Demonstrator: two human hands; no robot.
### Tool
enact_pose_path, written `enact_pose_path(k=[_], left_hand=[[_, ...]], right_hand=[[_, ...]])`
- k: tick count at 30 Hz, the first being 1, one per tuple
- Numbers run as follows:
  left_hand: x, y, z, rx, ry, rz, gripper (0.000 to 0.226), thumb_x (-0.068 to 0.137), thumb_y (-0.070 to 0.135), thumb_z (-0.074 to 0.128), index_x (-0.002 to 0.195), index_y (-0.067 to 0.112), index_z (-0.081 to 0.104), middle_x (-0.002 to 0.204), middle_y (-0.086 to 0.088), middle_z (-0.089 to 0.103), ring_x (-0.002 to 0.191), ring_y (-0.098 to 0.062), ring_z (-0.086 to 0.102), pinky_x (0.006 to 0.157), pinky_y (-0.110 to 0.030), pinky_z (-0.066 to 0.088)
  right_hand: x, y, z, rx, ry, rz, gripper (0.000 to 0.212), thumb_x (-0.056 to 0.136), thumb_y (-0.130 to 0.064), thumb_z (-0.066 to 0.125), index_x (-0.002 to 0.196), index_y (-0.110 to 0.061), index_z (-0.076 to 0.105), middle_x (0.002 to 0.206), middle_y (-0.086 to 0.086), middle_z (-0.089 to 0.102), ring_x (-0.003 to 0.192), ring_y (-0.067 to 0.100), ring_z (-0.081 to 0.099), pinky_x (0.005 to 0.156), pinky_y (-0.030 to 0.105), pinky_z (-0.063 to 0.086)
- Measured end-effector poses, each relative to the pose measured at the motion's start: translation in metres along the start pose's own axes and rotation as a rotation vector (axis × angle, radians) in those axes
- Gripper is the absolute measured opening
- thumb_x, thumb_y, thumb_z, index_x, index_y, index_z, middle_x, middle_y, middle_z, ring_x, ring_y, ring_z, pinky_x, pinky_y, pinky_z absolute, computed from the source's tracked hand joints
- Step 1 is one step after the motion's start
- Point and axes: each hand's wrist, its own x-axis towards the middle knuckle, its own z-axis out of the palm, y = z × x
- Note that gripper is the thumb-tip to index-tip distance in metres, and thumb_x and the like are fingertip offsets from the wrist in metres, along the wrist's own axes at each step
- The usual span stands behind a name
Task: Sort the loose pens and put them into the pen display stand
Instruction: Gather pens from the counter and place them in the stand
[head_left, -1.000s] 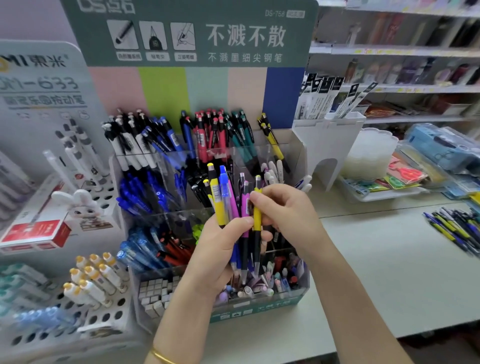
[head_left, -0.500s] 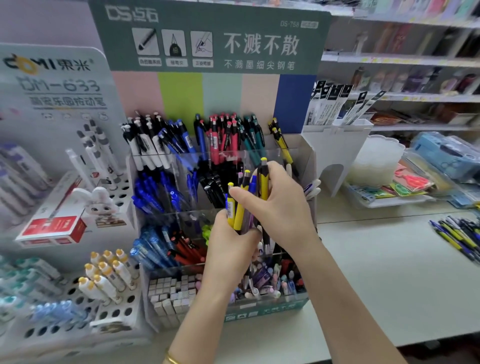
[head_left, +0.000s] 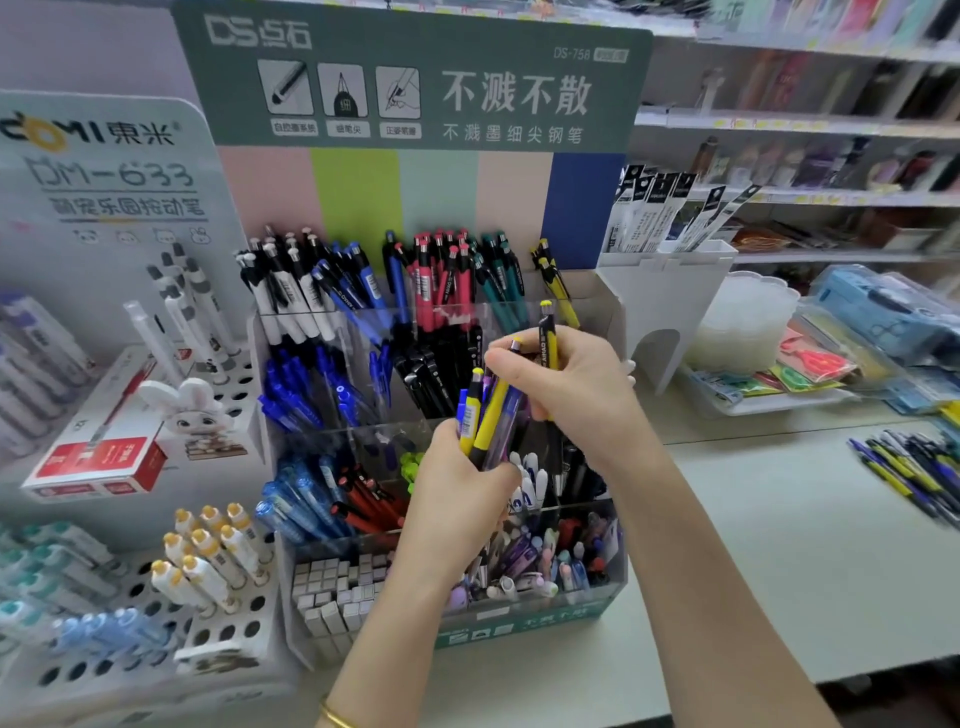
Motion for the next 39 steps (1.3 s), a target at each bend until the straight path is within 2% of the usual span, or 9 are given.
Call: enact_pose_path(k=[5, 8, 12, 17, 23, 26, 29, 36, 39], left_hand=[[-0.002, -0.004, 0.001, 0.066, -0.037, -0.021, 0.018, 0.083, 0.009, 0.059, 0.091, 0.019, 0.047, 0.07, -0.009, 0.05, 0.05, -0.017, 0.04, 0.04, -0.018, 0.033], [-0.003, -0.005, 0.001, 0.073, -0.014, -0.007, 0.017, 0.084, 0.009, 0.058, 0.092, 0.019, 0.047, 0.072, -0.007, 0.049, 0.053, -0.018, 0.041, 0.041, -0.019, 0.034], [-0.002, -0.005, 0.002, 0.059, 0.037, 0.002, 0.017, 0.083, 0.01, 0.058, 0.093, 0.019, 0.048, 0.074, -0.003, 0.049, 0.056, -0.018, 0.042, 0.049, -0.027, 0.038], [-0.004, 0.0, 0.006, 0.16, 0.104, 0.073, 0.02, 0.083, 0.012, 0.06, 0.093, 0.023, 0.047, 0.075, 0.002, 0.056, 0.059, -0.017, 0.051, 0.056, -0.034, 0.045], [-0.007, 0.004, 0.007, 0.202, 0.133, 0.114, 0.02, 0.083, 0.014, 0.06, 0.095, 0.022, 0.045, 0.075, 0.003, 0.06, 0.063, -0.019, 0.058, 0.057, -0.037, 0.048], [-0.006, 0.005, 0.006, 0.178, 0.103, 0.109, 0.022, 0.082, 0.013, 0.06, 0.093, 0.025, 0.046, 0.075, 0.001, 0.059, 0.061, -0.019, 0.055, 0.057, -0.036, 0.047], [-0.008, -0.001, 0.003, 0.152, 0.095, 0.086, 0.02, 0.083, 0.013, 0.059, 0.092, 0.026, 0.046, 0.076, 0.001, 0.057, 0.059, -0.017, 0.049, 0.058, -0.032, 0.044], [-0.008, -0.009, -0.002, -0.086, -0.02, 0.06, 0.012, 0.093, 0.016, 0.056, 0.098, 0.023, 0.047, 0.071, -0.003, 0.051, 0.056, -0.013, 0.045, 0.051, -0.021, 0.041], [-0.006, -0.005, -0.006, -0.266, -0.12, 0.036, 0.013, 0.095, 0.017, 0.056, 0.106, 0.019, 0.049, 0.059, -0.001, 0.053, 0.059, -0.016, 0.05, 0.067, -0.027, 0.047]], right_hand=[[0.013, 0.004, -0.013, 0.349, 0.369, 0.023, 0.022, 0.096, -0.021, 0.055, 0.081, -0.005, 0.057, 0.055, -0.003, 0.046, 0.045, 0.004, 0.042, 0.051, 0.018, 0.039], [0.012, 0.004, -0.022, 0.357, 0.486, 0.027, 0.035, 0.101, -0.025, 0.043, 0.07, -0.012, 0.055, 0.064, 0.0, 0.062, 0.048, 0.004, 0.05, 0.053, 0.02, 0.043], [-0.003, 0.005, -0.02, 0.43, 0.334, -0.035, 0.022, 0.097, -0.015, 0.05, 0.076, -0.014, 0.043, 0.049, 0.002, 0.052, 0.044, 0.015, 0.045, 0.051, 0.024, 0.046], [-0.025, 0.006, -0.008, 0.129, 0.041, -0.04, 0.009, 0.083, -0.01, 0.07, 0.083, -0.006, 0.062, 0.048, -0.01, 0.051, 0.044, 0.01, 0.043, 0.051, 0.018, 0.043], [-0.027, 0.007, 0.0, -0.167, 0.017, -0.092, 0.006, 0.082, -0.022, 0.071, 0.083, -0.019, 0.066, 0.049, -0.015, 0.056, 0.045, 0.005, 0.051, 0.056, 0.026, 0.046], [-0.025, 0.006, -0.001, 0.019, 0.034, -0.102, 0.011, 0.087, -0.014, 0.067, 0.08, -0.012, 0.058, 0.045, -0.008, 0.051, 0.043, 0.009, 0.046, 0.054, 0.023, 0.044], [-0.02, 0.002, -0.01, 0.202, 0.208, -0.098, 0.016, 0.093, -0.014, 0.058, 0.079, -0.016, 0.051, 0.044, -0.003, 0.047, 0.041, 0.011, 0.041, 0.048, 0.022, 0.041], [-0.01, 0.013, -0.034, 0.435, 0.388, 0.136, 0.017, 0.099, -0.025, 0.048, 0.084, -0.017, 0.048, 0.064, 0.004, 0.055, 0.054, 0.016, 0.055, 0.048, 0.026, 0.051], [-0.014, 0.018, -0.034, 0.56, 0.368, 0.208, 0.014, 0.1, -0.022, 0.045, 0.087, -0.017, 0.044, 0.071, 0.009, 0.067, 0.053, 0.016, 0.061, 0.042, 0.018, 0.047]])
